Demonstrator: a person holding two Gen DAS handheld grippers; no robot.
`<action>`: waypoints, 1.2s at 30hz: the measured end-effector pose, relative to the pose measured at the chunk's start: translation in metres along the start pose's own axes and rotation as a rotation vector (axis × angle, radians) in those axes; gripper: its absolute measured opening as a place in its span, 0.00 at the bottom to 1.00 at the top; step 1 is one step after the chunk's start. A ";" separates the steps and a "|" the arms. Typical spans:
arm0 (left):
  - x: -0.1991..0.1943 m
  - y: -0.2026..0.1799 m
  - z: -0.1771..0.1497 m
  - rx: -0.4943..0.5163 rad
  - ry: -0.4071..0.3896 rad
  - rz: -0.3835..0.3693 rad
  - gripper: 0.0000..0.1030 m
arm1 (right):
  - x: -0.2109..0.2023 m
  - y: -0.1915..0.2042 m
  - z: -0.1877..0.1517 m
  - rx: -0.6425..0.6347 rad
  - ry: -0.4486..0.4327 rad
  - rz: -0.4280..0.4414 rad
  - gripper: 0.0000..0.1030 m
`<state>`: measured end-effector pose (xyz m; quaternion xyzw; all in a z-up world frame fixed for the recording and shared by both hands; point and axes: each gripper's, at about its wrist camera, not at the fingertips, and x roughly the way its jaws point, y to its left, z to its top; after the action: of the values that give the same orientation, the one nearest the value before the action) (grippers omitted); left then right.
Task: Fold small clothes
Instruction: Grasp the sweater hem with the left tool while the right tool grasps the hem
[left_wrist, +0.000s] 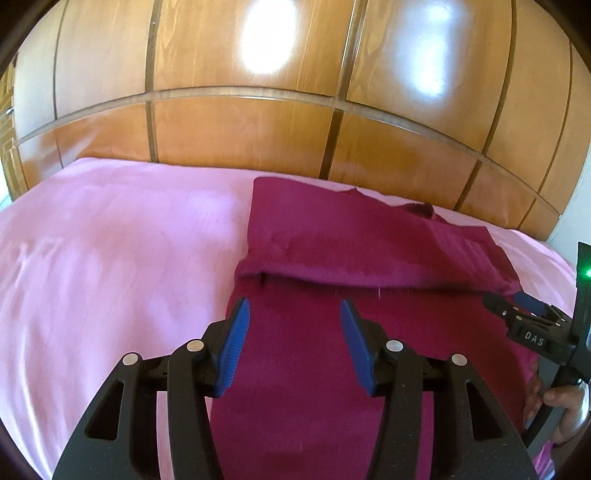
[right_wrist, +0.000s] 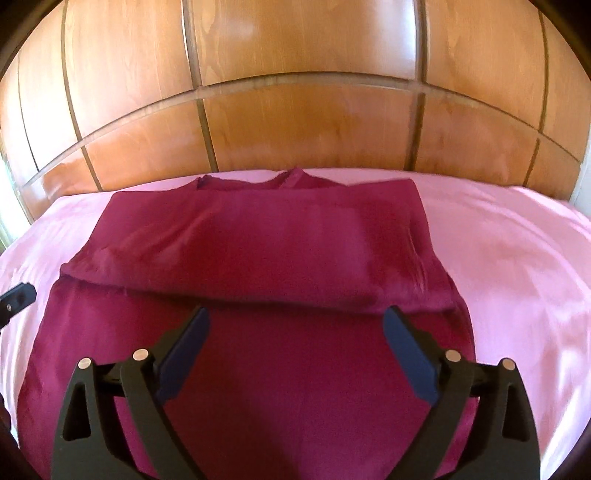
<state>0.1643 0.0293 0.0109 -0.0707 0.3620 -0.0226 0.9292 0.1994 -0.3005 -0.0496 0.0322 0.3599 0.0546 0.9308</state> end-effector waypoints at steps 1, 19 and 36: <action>-0.002 0.001 -0.003 -0.004 0.004 -0.001 0.49 | -0.003 -0.002 -0.004 0.013 0.007 0.000 0.93; -0.033 0.036 -0.079 -0.023 0.128 -0.018 0.49 | -0.064 -0.041 -0.061 0.033 0.056 -0.054 0.95; -0.096 0.048 -0.142 0.068 0.285 -0.212 0.06 | -0.128 -0.077 -0.143 0.149 0.339 0.142 0.19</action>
<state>-0.0025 0.0695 -0.0351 -0.0730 0.4796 -0.1426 0.8628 0.0151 -0.3895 -0.0782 0.1166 0.5114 0.0982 0.8457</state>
